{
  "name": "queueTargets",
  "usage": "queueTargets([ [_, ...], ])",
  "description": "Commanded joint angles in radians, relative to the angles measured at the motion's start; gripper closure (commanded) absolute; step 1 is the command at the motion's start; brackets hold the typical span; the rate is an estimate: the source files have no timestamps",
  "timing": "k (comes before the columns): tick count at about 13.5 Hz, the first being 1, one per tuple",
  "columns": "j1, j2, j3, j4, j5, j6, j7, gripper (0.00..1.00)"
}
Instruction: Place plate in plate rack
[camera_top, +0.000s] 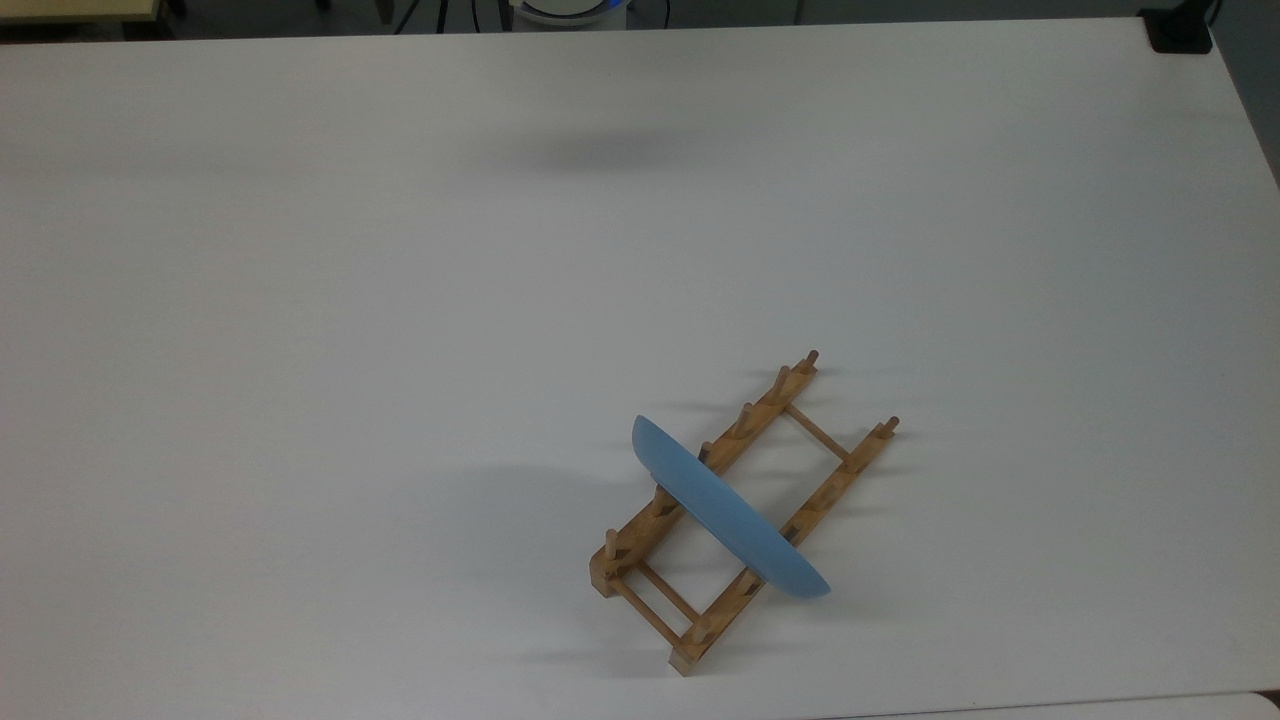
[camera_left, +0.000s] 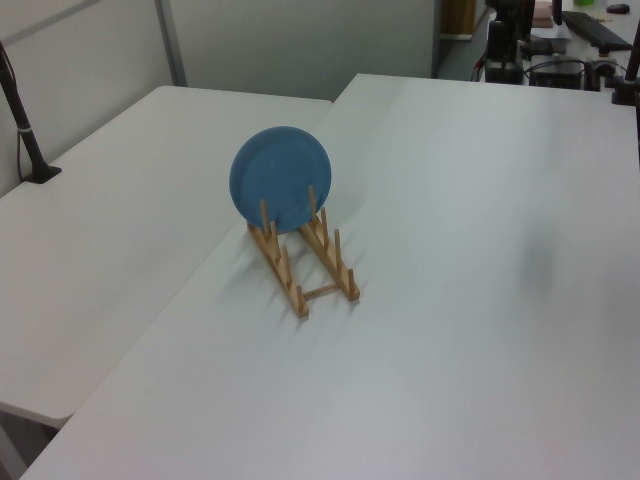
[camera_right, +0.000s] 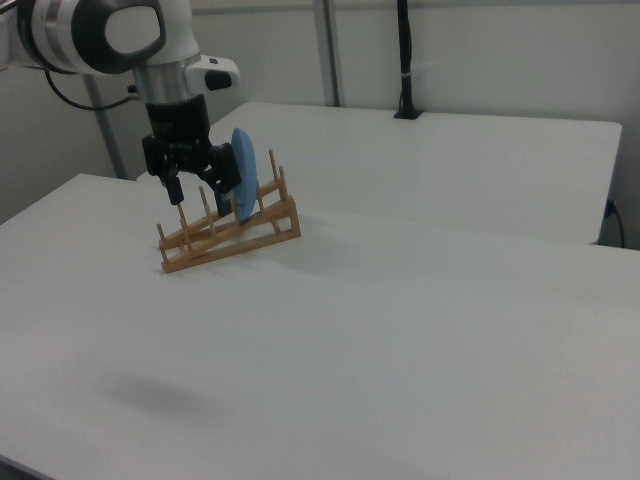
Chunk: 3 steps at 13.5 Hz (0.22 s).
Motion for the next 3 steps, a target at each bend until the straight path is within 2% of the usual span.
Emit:
queueTargets([
  [1, 0.001, -0.011, 0.002, -0.011, -0.025, -0.006, -0.018, 0.00],
  [3, 0.003, -0.009, 0.003, -0.010, -0.052, -0.003, 0.000, 0.00],
])
